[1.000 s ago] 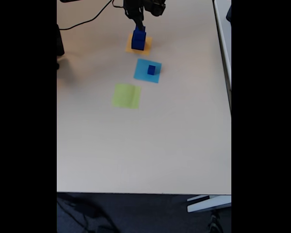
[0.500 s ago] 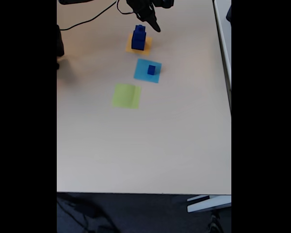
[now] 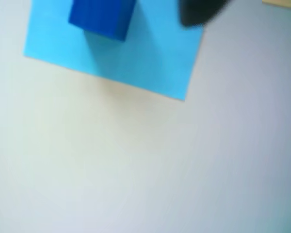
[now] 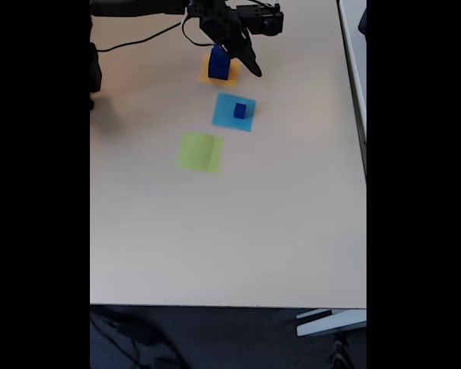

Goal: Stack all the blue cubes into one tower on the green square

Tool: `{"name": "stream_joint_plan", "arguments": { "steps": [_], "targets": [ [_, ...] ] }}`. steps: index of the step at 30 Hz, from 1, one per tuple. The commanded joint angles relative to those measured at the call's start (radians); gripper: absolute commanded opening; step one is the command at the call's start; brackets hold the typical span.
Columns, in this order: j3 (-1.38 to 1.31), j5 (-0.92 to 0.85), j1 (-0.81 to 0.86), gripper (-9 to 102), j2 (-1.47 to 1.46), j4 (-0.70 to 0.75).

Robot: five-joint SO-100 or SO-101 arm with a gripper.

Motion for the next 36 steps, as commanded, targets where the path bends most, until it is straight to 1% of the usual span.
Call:
{"name": "stream_joint_plan", "arguments": {
  "steps": [1,6,9,14,19,26,36],
  "targets": [
    [-0.041,-0.028,0.044,26,-0.012,0.003],
    [-0.048,-0.008,0.067,25,-0.106,-0.035],
    [-0.112,-0.012,0.061,26,-0.186,-0.032],
    [-0.089,0.029,0.054,25,-0.250,-0.095],
    [-0.087,0.071,0.034,25,-0.262,-0.100],
    [-0.014,0.144,0.021,23,-0.250,-0.101],
    [0.006,0.127,0.049,23,-0.250,-0.091]
  ]
}}
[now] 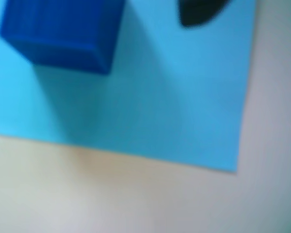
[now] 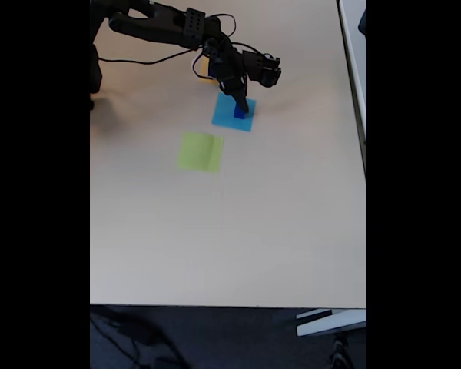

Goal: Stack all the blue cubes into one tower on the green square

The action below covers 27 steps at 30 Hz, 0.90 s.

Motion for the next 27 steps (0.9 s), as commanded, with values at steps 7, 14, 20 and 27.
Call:
{"name": "stream_joint_plan", "arguments": {
  "steps": [7,14,20,27],
  "targets": [
    [-0.008,-0.014,0.032,23,0.012,0.006],
    [-0.025,-0.021,0.049,21,-0.035,0.020],
    [-0.011,-0.003,0.046,21,-0.055,0.020],
    [-0.026,-0.023,0.051,12,-0.054,0.021]
  ]
}}
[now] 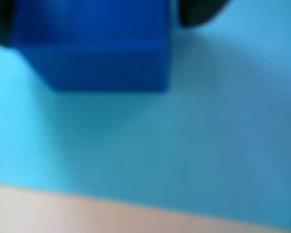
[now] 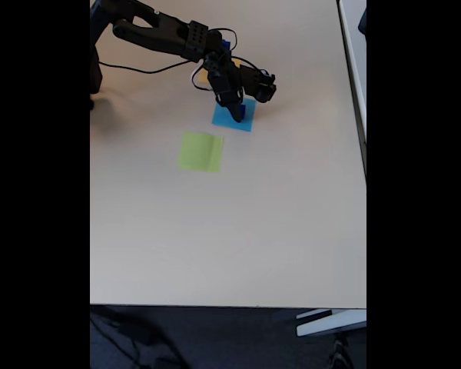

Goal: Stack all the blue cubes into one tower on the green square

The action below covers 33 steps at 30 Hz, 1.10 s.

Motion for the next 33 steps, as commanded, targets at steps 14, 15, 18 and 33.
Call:
{"name": "stream_joint_plan", "arguments": {
  "steps": [14,15,18,33],
  "targets": [
    [-0.025,-0.066,0.041,5,0.158,0.109],
    [-0.023,-0.078,0.048,5,0.175,0.123],
    [-0.023,-0.103,0.069,5,0.212,0.172],
    [0.167,-0.216,0.176,3,0.390,0.170]
  ]
}}
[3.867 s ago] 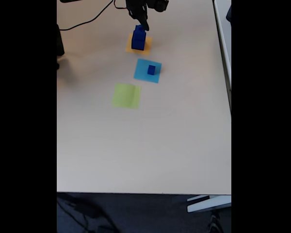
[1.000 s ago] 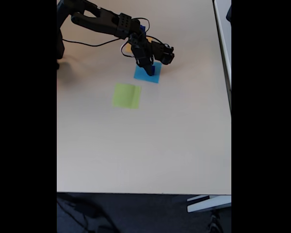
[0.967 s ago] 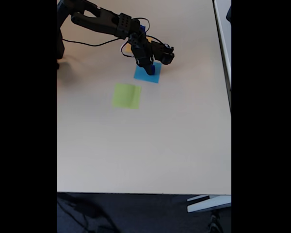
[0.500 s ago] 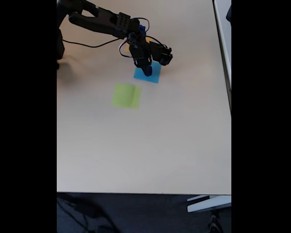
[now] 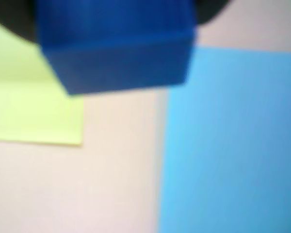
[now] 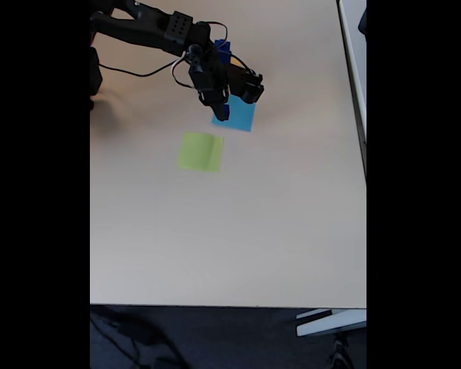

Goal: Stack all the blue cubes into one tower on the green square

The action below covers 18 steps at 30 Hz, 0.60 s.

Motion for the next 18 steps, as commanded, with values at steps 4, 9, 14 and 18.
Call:
{"name": "stream_joint_plan", "arguments": {
  "steps": [4,9,14,18],
  "targets": [
    [0.124,-0.078,0.063,3,0.164,-0.127],
    [0.275,-0.078,0.084,3,0.215,-0.221],
    [0.374,-0.098,0.115,2,0.229,-0.313],
    [0.417,-0.120,0.138,2,0.233,-0.364]
  ]
}}
